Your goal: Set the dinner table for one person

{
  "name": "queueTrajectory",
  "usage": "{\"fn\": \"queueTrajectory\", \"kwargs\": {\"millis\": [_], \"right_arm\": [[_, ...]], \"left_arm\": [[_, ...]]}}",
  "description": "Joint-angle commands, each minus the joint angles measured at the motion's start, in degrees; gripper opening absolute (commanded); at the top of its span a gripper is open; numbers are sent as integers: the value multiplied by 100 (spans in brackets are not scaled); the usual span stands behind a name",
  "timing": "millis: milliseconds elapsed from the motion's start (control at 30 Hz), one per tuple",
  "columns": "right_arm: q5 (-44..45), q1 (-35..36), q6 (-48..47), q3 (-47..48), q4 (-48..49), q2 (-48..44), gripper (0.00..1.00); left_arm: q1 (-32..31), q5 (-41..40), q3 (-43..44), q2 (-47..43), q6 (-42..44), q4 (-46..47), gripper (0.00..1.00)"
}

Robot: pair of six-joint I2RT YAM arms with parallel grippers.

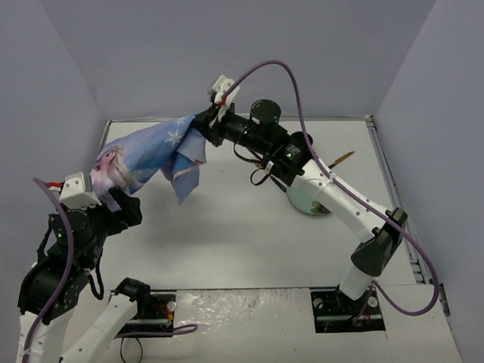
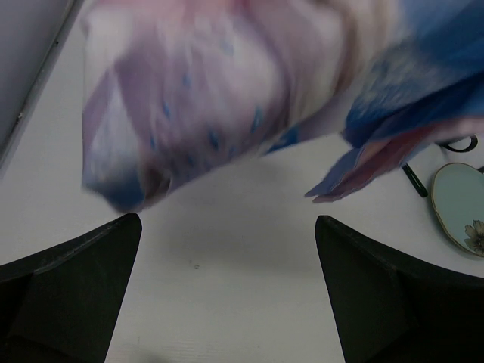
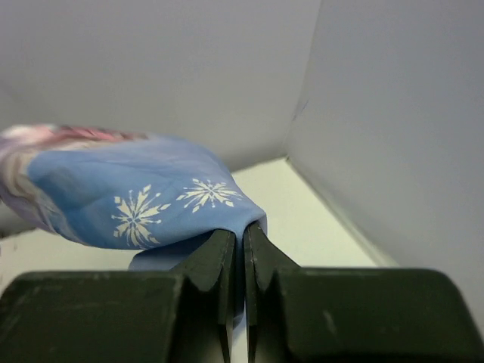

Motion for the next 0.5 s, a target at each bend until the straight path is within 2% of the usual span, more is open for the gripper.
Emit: {"fn": "queueTrajectory", "kwargs": {"millis": [0,33,233,300,367,467], "right_arm": [[314,117,-34,-1475,534,-539,0],[362,159,-12,-1919,573,-604,1],[754,309,581,-4185,222,-1039,23],[983,358,609,-4462,150,-1127,27],[1109,410,820,-5006,-167,-1463,43],[1125,395,933,-5132,-368,-1806,69]], "left_arm": [[-26,-420,186,-201,-70,-492,97],[-19,-424,141,-256,-98,-559,97],[-26,-183,-402,-599,-474,-724,97],[-26,-169,-502,-610,-612,-729,97],[-18,-117,-820,-573,-767,-631,97],[-26,-46,-1138,-430,-1037,-395,97]]}}
